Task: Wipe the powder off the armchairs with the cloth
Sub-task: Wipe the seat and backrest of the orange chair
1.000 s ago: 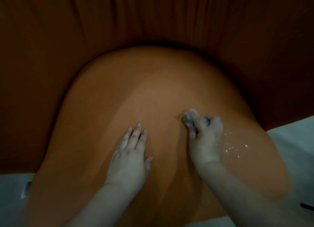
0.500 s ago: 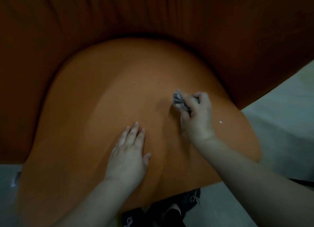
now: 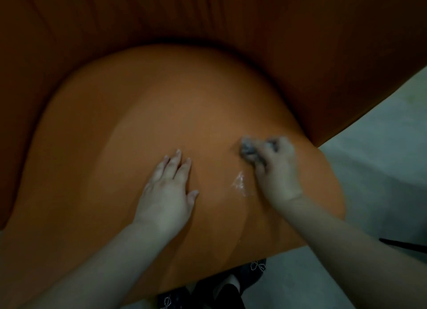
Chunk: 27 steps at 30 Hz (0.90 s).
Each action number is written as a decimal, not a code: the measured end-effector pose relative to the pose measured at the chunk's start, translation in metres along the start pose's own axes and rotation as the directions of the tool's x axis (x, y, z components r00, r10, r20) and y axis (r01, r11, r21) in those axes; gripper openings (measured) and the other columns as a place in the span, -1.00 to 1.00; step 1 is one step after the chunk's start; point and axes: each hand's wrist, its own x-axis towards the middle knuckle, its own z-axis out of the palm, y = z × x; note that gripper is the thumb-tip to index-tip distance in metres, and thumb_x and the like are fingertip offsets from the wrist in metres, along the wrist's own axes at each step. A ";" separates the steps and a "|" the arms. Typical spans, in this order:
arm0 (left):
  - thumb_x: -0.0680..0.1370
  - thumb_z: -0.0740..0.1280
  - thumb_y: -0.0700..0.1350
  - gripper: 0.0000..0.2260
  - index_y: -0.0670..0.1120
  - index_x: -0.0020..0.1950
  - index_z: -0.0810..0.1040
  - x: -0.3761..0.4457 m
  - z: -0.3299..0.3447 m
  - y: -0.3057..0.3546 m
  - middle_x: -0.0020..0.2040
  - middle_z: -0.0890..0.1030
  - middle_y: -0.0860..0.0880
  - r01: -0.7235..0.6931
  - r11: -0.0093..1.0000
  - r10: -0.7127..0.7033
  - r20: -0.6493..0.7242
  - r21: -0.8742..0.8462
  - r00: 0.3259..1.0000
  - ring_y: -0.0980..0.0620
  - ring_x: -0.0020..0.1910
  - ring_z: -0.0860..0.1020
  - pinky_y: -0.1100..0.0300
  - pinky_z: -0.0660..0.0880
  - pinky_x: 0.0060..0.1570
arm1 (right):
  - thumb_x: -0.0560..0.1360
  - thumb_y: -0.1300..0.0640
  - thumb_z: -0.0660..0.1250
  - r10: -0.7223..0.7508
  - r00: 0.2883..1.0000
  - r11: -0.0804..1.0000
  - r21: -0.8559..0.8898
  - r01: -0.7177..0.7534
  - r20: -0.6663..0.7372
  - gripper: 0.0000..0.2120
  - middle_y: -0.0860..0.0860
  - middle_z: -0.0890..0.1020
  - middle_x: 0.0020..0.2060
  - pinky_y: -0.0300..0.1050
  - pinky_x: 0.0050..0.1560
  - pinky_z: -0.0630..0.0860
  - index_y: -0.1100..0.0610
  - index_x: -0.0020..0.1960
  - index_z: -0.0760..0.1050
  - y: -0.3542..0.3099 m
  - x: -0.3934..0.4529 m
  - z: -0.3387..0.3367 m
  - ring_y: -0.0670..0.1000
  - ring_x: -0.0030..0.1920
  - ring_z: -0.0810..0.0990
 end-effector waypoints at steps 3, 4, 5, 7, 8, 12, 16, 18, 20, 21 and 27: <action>0.61 0.16 0.12 -0.39 0.05 0.58 -0.05 0.001 0.001 0.003 0.58 -0.16 0.10 0.006 1.000 -0.006 -0.009 0.009 1.000 0.03 0.54 -0.17 0.07 -0.01 0.52 | 0.54 0.19 0.30 0.303 0.949 0.952 0.067 -0.298 -0.086 -0.69 0.18 0.40 0.10 -0.13 0.16 0.32 0.09 0.27 0.55 0.011 0.030 0.000 0.09 0.10 0.35; 0.61 0.16 0.12 -0.39 0.04 0.58 -0.05 0.001 0.003 0.005 0.58 -0.16 0.09 0.009 1.000 -0.009 -0.013 0.012 1.000 0.03 0.54 -0.17 0.07 -0.02 0.52 | 0.53 0.20 0.32 0.324 0.943 0.945 0.077 -0.318 -0.074 -0.67 0.17 0.40 0.14 -0.27 0.17 0.21 0.06 0.29 0.53 0.003 0.029 0.003 0.01 0.09 0.30; 0.61 0.15 0.13 -0.39 0.03 0.58 -0.04 0.002 0.005 0.006 0.58 -0.15 0.08 0.016 1.000 -0.016 -0.019 0.014 1.000 0.02 0.54 -0.17 0.07 -0.02 0.52 | 0.51 0.22 0.34 0.279 0.959 0.959 0.070 -0.275 -0.045 -0.64 0.18 0.41 0.15 -0.35 0.13 0.14 0.04 0.30 0.52 -0.008 0.022 0.007 -0.01 0.07 0.29; 0.60 0.17 0.13 -0.37 0.01 0.58 -0.03 0.002 0.007 0.009 0.58 -0.12 0.06 0.020 1.000 -0.020 -0.036 0.012 0.999 0.01 0.55 -0.15 0.07 -0.01 0.52 | 0.43 0.29 0.40 0.069 0.997 0.994 0.078 -0.071 0.025 -0.57 0.20 0.46 0.09 -0.28 0.09 0.23 0.03 0.27 0.54 -0.026 -0.005 0.014 0.08 0.02 0.36; 0.60 0.18 0.13 -0.37 0.00 0.58 -0.02 0.002 0.008 0.009 0.58 -0.11 0.06 0.020 1.000 -0.019 -0.044 0.010 0.999 0.01 0.55 -0.14 0.07 -0.01 0.52 | 0.39 0.31 0.43 -0.032 0.996 0.996 0.087 0.025 0.079 -0.54 0.19 0.48 0.06 -0.16 0.06 0.34 0.03 0.26 0.55 -0.029 -0.019 0.013 0.13 0.00 0.40; 0.60 0.17 0.14 -0.35 0.01 0.58 -0.06 0.002 0.009 0.009 0.58 -0.15 0.07 0.024 0.999 -0.023 -0.028 0.023 0.999 0.02 0.55 -0.17 0.09 -0.03 0.52 | 0.40 0.34 0.43 -0.082 0.996 0.994 0.078 0.078 0.043 -0.56 0.18 0.46 0.01 0.03 -0.04 0.48 0.03 0.23 0.57 0.001 -0.018 -0.001 0.18 -0.03 0.43; 0.61 0.17 0.13 -0.35 0.01 0.58 -0.08 0.002 0.010 0.009 0.58 -0.19 0.08 0.023 0.999 -0.022 -0.022 0.029 1.000 0.01 0.54 -0.19 0.10 -0.06 0.50 | 0.48 0.26 0.34 0.179 0.978 0.979 0.117 -0.167 -0.104 -0.64 0.16 0.43 0.01 -0.05 0.05 0.39 0.03 0.25 0.57 -0.010 -0.006 0.013 0.11 0.01 0.36; 0.61 0.17 0.11 -0.36 0.01 0.58 -0.07 0.000 0.010 0.010 0.58 -0.18 0.08 0.026 0.999 -0.026 -0.030 0.018 0.999 0.02 0.54 -0.19 0.12 -0.07 0.50 | 0.51 0.06 0.19 0.106 0.994 0.987 0.126 -0.104 -0.013 -0.63 0.16 0.45 0.04 -0.07 0.03 0.42 0.00 0.28 0.55 -0.029 -0.025 0.025 0.07 0.00 0.35; 0.61 0.18 0.09 -0.37 0.01 0.58 -0.05 0.000 0.010 0.010 0.58 -0.17 0.09 0.025 1.000 -0.025 -0.044 0.006 0.999 0.03 0.54 -0.19 0.13 -0.08 0.50 | 0.50 0.01 0.16 -0.063 0.995 0.994 0.089 0.056 0.080 -0.61 0.16 0.49 0.02 -0.01 -0.07 0.49 -0.02 0.28 0.54 -0.038 -0.048 0.026 0.09 -0.04 0.40; 0.61 0.19 0.08 -0.37 0.02 0.58 -0.05 -0.001 0.010 0.010 0.58 -0.17 0.10 0.025 1.000 -0.025 -0.047 -0.002 0.999 0.04 0.54 -0.19 0.13 -0.07 0.49 | 0.49 0.06 0.23 -0.152 0.985 0.987 0.060 0.147 0.085 -0.64 0.18 0.51 0.01 0.02 -0.12 0.51 -0.03 0.28 0.52 -0.033 -0.054 0.022 0.14 -0.08 0.44; 0.63 0.17 0.01 -0.41 0.03 0.58 -0.05 -0.016 0.013 0.007 0.57 -0.17 0.10 -0.020 1.000 0.020 -0.039 0.003 0.999 0.06 0.54 -0.19 0.13 -0.07 0.48 | 0.42 0.32 0.43 0.122 0.980 0.992 0.047 -0.116 -0.156 -0.53 0.25 0.46 0.05 0.12 -0.04 0.49 0.02 0.28 0.54 -0.008 -0.051 0.008 0.17 0.01 0.37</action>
